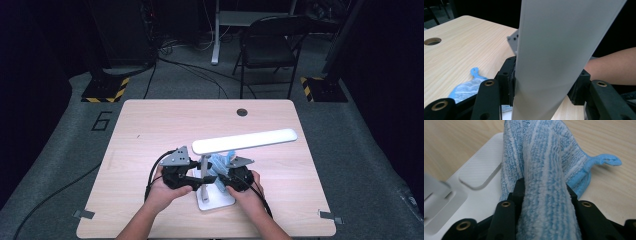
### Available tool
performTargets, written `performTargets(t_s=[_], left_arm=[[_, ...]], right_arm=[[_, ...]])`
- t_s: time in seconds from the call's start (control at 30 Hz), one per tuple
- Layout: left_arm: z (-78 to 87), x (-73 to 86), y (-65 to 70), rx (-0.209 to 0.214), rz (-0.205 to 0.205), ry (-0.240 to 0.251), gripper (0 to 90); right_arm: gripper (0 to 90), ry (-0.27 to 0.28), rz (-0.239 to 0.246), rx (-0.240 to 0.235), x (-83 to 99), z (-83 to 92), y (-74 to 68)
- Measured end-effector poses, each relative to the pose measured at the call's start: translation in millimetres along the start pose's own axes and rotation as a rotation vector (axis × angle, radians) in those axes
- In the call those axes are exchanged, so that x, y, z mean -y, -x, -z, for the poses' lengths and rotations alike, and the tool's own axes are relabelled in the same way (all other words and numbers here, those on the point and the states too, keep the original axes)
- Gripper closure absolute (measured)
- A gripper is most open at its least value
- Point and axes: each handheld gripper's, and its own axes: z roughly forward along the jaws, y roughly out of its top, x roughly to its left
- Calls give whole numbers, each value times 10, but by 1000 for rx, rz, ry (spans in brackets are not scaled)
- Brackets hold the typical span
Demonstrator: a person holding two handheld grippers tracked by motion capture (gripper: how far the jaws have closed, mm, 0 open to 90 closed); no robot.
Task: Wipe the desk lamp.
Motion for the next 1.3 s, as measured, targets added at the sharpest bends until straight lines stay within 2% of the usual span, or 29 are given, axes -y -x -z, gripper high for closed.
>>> performTargets(t_s=[0.07, 0.27, 0.47, 0.5, 0.63, 0.77, 0.87, 0.9, 0.97, 1.03, 1.17, 1.3], left_arm=[[0, 0, 1, 0, 2, 0, 497], [4, -1, -5, 4, -3, -4, 497], [4, -2, -9, 5, -4, -3, 497], [2, -2, -12, 9, -6, -3, 497], [0, 0, -10, 7, -6, 0, 498], [0, 1, -7, 4, -5, 0, 498], [-1, 0, 1, -6, -4, -1, 499], [-3, 0, 3, -10, -4, -2, 499], [-2, -5, 2, -8, -5, -7, 499], [-13, -4, 13, -22, -5, -2, 500], [-11, -2, 13, -19, -6, -1, 501], [-9, -1, 12, -22, -6, -2, 500]], right_arm=[[652, -2, -5, -3, -24, -24, 16], [652, 6, -18, 28, -178, -185, 101], [652, -10, -21, 57, -319, -312, 166], [652, -26, -29, 63, -366, -344, 181], [652, -34, -63, 52, -411, -390, 222], [652, -40, -69, 58, -472, -445, 268], [659, -52, -78, 48, -477, -443, 275], [663, -25, -85, 53, -448, -444, 267], [662, -34, -100, 43, -437, -425, 262], [662, -23, -97, 36, -409, -407, 251], [662, -17, -45, 48, -359, -352, 203], [663, 2, -29, 40, -253, -264, 134]])
